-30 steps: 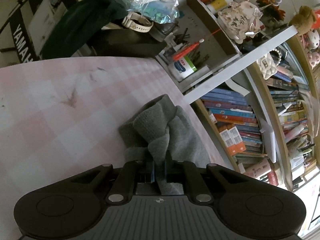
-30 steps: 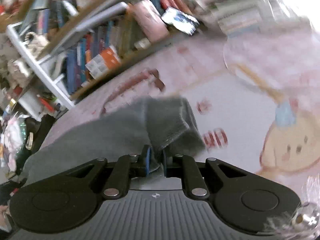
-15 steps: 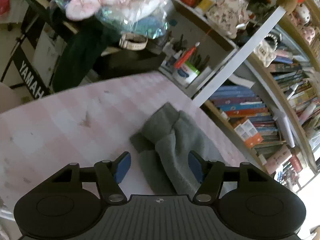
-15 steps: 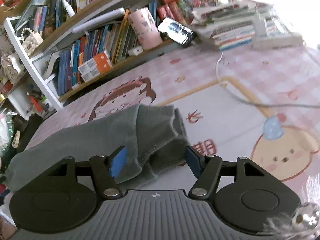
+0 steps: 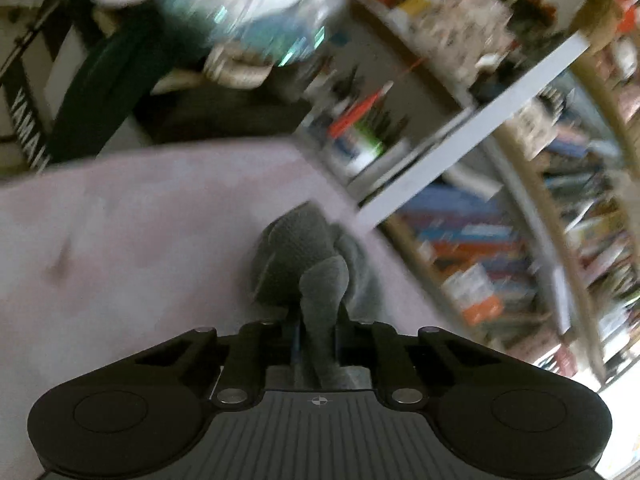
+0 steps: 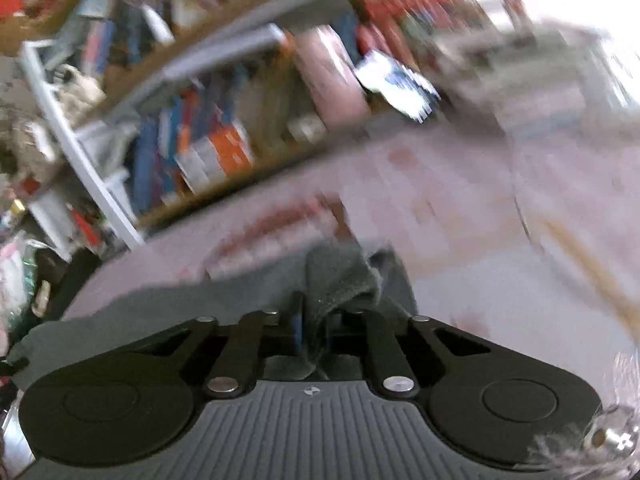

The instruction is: Fold clothes

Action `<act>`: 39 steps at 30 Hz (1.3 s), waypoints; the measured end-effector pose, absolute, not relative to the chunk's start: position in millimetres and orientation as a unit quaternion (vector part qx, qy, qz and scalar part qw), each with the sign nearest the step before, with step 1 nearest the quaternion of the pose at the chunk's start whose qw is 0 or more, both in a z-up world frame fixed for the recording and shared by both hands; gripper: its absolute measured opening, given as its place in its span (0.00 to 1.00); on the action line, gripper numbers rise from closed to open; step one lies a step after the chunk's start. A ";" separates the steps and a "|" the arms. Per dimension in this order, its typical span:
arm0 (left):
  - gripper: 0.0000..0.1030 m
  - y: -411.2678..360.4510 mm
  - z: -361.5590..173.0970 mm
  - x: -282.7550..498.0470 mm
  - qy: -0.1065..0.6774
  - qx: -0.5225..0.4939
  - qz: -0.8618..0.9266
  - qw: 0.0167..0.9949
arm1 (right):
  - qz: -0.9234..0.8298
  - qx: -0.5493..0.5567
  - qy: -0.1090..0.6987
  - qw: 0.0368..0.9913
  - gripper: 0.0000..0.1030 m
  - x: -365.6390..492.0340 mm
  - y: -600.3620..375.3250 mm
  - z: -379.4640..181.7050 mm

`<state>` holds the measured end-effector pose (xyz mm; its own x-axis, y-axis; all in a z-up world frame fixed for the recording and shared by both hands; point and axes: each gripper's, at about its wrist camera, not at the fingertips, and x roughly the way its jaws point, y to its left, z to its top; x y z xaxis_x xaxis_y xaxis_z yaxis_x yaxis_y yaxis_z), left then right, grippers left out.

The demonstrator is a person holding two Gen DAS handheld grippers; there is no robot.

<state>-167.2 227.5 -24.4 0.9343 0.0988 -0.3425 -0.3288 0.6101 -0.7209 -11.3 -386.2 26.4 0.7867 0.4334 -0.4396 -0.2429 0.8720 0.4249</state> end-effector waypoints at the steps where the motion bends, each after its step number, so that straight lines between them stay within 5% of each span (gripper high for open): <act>1: 0.12 226.1 -18.5 -168.6 0.124 -0.419 0.119 0.891 | 0.188 0.173 0.264 0.930 0.09 -9.4 -382.2 31.8; 10: 0.15 235.3 -47.4 -180.3 0.170 -0.422 0.150 0.878 | 0.173 0.154 0.316 0.920 0.11 -2.6 -371.4 5.7; 17: 0.29 229.2 -48.4 -179.0 0.177 -0.386 0.161 0.891 | 0.126 0.134 0.285 0.941 0.46 -23.0 -379.1 10.7; 28: 0.34 227.4 -50.2 -183.0 0.163 -0.389 0.167 0.891 | 0.078 0.039 0.160 0.983 0.61 -55.2 -360.6 36.8; 33: 0.45 221.8 -47.4 -180.4 0.165 -0.367 0.158 0.902 | 0.137 0.003 0.157 0.978 0.75 -60.2 -327.6 39.2; 39: 0.52 219.1 -46.2 -179.5 0.164 -0.357 0.152 0.907 | 0.220 -0.033 0.170 0.960 0.79 -58.0 -270.6 36.3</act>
